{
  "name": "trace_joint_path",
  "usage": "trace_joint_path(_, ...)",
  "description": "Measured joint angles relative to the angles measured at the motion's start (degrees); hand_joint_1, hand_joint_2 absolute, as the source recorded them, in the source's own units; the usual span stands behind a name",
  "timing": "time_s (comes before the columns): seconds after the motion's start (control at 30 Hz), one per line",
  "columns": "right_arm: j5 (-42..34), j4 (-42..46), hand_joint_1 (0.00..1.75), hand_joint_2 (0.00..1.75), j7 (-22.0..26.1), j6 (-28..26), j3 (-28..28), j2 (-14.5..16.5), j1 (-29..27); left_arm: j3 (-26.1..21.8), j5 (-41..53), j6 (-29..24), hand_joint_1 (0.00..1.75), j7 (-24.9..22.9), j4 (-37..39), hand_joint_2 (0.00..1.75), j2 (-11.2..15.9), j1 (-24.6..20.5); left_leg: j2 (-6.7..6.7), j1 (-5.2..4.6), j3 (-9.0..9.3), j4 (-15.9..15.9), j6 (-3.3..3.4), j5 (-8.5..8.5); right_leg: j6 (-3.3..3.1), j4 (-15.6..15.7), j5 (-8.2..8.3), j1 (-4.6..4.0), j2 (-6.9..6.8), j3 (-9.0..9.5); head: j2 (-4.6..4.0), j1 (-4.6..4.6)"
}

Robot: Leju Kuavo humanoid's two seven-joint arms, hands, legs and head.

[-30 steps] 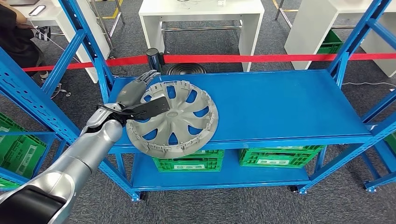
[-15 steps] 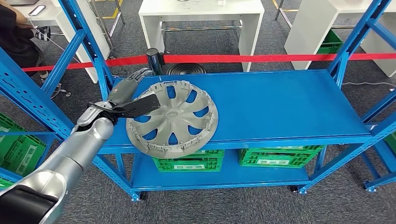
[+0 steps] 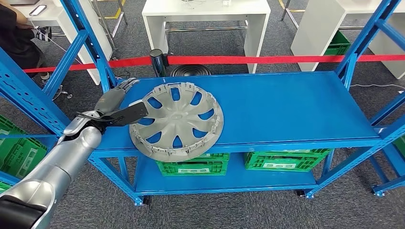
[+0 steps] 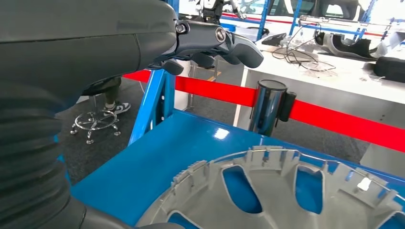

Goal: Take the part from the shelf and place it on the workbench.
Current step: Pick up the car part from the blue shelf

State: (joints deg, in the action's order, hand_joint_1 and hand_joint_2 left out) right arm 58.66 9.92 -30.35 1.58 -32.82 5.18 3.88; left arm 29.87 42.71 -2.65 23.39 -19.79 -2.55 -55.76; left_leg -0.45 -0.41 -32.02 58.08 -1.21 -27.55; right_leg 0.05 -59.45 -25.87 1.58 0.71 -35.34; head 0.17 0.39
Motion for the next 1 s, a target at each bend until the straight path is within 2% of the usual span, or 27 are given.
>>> trace_joint_path(0.37,0.14,0.00,0.00,1.75,0.02,0.02,-0.43,0.00,0.02,1.02,0.00,0.45,0.00,-0.05,-0.33,1.75,1.09,0.83,-0.01,0.00,-0.01,0.00,0.01,-0.01,0.00,0.03,0.00,0.00,0.00,0.00,0.00,0.00)
trace_joint_path(0.63,0.25,0.00,0.00,1.75,0.12,0.21,-0.77,0.00,0.04,2.23,0.11,2.50,0.00,-0.96,-0.34,1.75,1.13,1.44,0.00,0.00,-0.01,0.00,0.01,-0.01,0.00,0.04,0.00,0.00,0.00,0.00,0.00,0.00)
trace_joint_path(1.0,0.31,0.00,0.00,1.75,0.13,0.23,-0.82,0.00,0.04,3.06,0.11,2.58,0.00,-1.27,-0.33,1.75,1.13,2.01,0.00,0.00,-0.01,0.00,0.01,-0.01,0.00,0.04,0.00,-0.01,0.00,0.00,0.00,0.00)
